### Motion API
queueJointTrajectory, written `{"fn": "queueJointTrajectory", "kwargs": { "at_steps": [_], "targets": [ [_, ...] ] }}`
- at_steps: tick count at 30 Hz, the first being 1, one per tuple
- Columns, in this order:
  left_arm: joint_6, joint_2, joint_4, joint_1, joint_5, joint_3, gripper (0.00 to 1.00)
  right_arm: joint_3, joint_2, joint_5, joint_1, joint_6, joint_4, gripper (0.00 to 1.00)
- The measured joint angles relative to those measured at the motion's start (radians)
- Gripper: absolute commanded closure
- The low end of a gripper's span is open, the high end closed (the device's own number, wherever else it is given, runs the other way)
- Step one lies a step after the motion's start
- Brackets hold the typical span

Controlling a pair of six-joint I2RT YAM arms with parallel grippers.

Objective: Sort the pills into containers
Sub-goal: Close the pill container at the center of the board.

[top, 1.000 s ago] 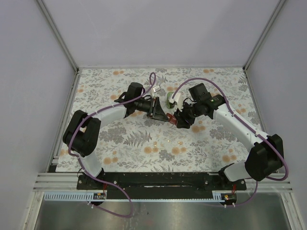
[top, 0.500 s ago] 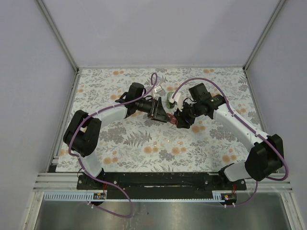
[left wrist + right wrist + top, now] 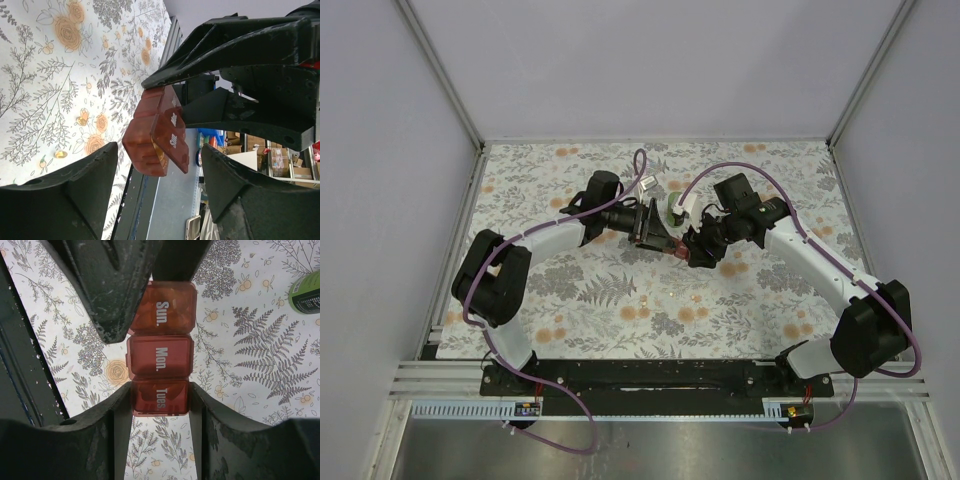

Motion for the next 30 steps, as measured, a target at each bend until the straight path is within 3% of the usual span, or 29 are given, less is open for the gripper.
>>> {"fn": "queueJointTrajectory", "kwargs": {
  "at_steps": [3, 14, 23, 27, 30],
  "targets": [
    [-0.026, 0.0, 0.026, 0.0, 0.003, 0.0, 0.1, 0.0, 0.0, 0.001, -0.001, 0.0, 0.0, 1.0],
    [-0.018, 0.016, 0.003, -0.007, -0.024, 0.018, 0.14, 0.0, 0.0, 0.0, -0.002, 0.01, 0.002, 1.0],
    [-0.007, 0.058, -0.003, -0.029, -0.056, 0.018, 0.24, 0.0, 0.0, -0.003, -0.002, 0.031, 0.005, 1.0],
    [-0.005, 0.06, -0.002, -0.039, -0.069, 0.018, 0.34, 0.0, 0.0, -0.003, -0.002, 0.034, 0.005, 1.0],
    [-0.003, 0.06, 0.0, -0.041, -0.07, 0.018, 0.49, 0.0, 0.0, -0.001, -0.002, 0.034, 0.003, 1.0]
  ]
}}
